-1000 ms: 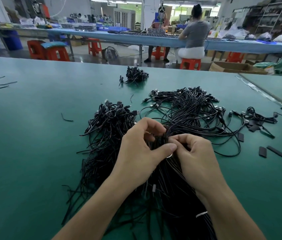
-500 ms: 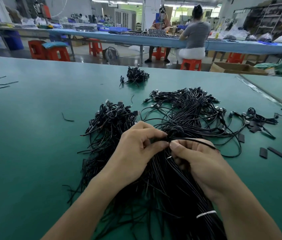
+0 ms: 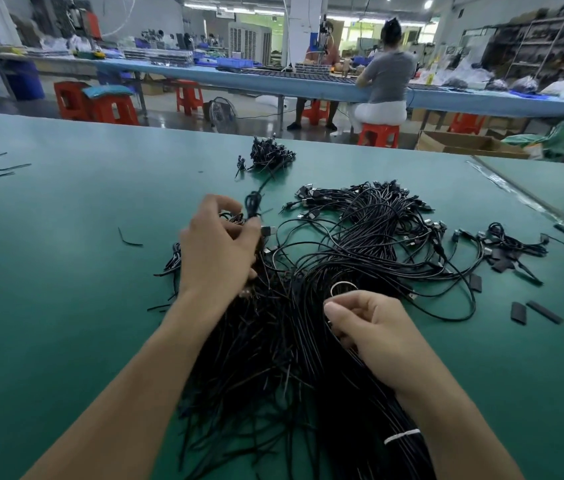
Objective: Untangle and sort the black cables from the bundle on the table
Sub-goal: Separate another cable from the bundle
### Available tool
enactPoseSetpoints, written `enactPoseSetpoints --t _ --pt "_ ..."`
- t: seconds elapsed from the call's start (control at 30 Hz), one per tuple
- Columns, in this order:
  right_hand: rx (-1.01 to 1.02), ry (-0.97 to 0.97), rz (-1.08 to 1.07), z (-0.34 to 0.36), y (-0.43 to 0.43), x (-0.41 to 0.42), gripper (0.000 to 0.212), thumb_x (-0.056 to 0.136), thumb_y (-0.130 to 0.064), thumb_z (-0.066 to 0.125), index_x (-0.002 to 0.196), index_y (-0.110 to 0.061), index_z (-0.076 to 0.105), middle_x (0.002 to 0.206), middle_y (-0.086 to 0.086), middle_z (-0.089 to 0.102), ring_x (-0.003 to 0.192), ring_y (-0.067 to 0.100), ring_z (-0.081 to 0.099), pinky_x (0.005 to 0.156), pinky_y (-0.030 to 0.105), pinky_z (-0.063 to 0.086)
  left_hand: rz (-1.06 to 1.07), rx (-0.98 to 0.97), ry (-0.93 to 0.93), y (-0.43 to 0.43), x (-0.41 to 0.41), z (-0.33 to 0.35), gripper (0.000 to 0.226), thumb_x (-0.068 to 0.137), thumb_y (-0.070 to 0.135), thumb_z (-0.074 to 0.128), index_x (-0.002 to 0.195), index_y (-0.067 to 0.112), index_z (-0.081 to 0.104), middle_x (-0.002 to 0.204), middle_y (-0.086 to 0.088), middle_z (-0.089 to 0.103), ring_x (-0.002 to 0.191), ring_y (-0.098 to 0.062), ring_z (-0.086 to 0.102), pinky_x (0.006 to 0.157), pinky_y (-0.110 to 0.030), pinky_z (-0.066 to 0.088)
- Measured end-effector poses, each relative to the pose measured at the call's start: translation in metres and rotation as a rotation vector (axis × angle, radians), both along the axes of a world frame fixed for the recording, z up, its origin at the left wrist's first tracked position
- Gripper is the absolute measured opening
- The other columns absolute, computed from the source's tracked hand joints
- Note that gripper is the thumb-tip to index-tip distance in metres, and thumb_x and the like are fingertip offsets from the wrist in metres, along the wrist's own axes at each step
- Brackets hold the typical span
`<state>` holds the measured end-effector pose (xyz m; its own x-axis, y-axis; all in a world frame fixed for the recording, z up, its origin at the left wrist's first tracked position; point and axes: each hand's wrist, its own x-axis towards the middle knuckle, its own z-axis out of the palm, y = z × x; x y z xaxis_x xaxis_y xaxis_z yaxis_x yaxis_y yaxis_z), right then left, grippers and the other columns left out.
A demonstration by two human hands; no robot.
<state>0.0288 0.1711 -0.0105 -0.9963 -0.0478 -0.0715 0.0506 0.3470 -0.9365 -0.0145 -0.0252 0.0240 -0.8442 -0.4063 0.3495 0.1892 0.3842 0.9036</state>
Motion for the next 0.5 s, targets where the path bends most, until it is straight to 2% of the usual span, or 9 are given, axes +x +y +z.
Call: enactPoseSetpoints --t 0.07,0.13,0.27,0.37,0.5 --pt "0.168 0.039 -0.017 -0.004 0.001 -0.001 0.008 0.09 -0.037 0.067 0.089 -0.03 0.071 0.079 -0.01 0.07 0.071 -0.001 0.064 0.064 0.015 0.047 0.039 0.003 -0.023 -0.01 -0.014 0.002 0.017 0.093 0.014 0.068 0.097 0.019 0.053 0.072 -0.004 0.068 0.04 -0.01 0.063 0.038 -0.017 0.046" --pt "0.224 0.055 -0.024 -0.006 0.001 -0.001 0.008 0.089 -0.039 0.067 0.089 -0.031 0.069 0.078 -0.011 0.069 0.07 -0.005 0.062 0.054 0.007 0.042 0.046 -0.002 -0.058 -0.018 -0.023 0.0 0.019 0.091 0.008 0.069 0.099 0.016 0.053 0.077 -0.007 0.068 0.044 -0.011 0.066 0.04 -0.019 0.049" --pt "0.244 0.037 -0.007 -0.005 0.0 0.0 0.008 0.089 -0.041 0.066 0.089 -0.033 0.069 0.083 -0.013 0.068 0.074 -0.002 0.063 0.057 0.009 0.042 0.026 0.139 -0.055 -0.022 -0.029 -0.007 0.031 0.088 0.001 0.071 0.112 0.012 0.056 0.093 -0.005 0.066 0.054 -0.013 0.07 0.05 -0.023 0.056" --pt "0.237 0.027 0.007 -0.003 0.0 0.0 0.01 0.09 -0.043 0.065 0.09 -0.034 0.069 0.086 -0.014 0.068 0.077 -0.002 0.063 0.059 0.01 0.042 0.023 0.164 0.103 -0.019 -0.029 -0.005 0.025 0.091 0.007 0.071 0.115 0.011 0.062 0.095 0.002 0.068 0.062 -0.013 0.073 0.06 -0.027 0.06" --pt "0.234 0.014 0.015 -0.001 0.001 0.001 0.011 0.091 -0.043 0.064 0.093 -0.034 0.069 0.091 -0.013 0.068 0.082 -0.001 0.064 0.062 0.013 0.044 0.014 0.145 0.469 -0.018 -0.029 0.004 0.014 0.096 0.01 0.065 0.099 0.023 0.061 0.095 0.003 0.067 0.078 -0.02 0.075 0.071 -0.031 0.061"
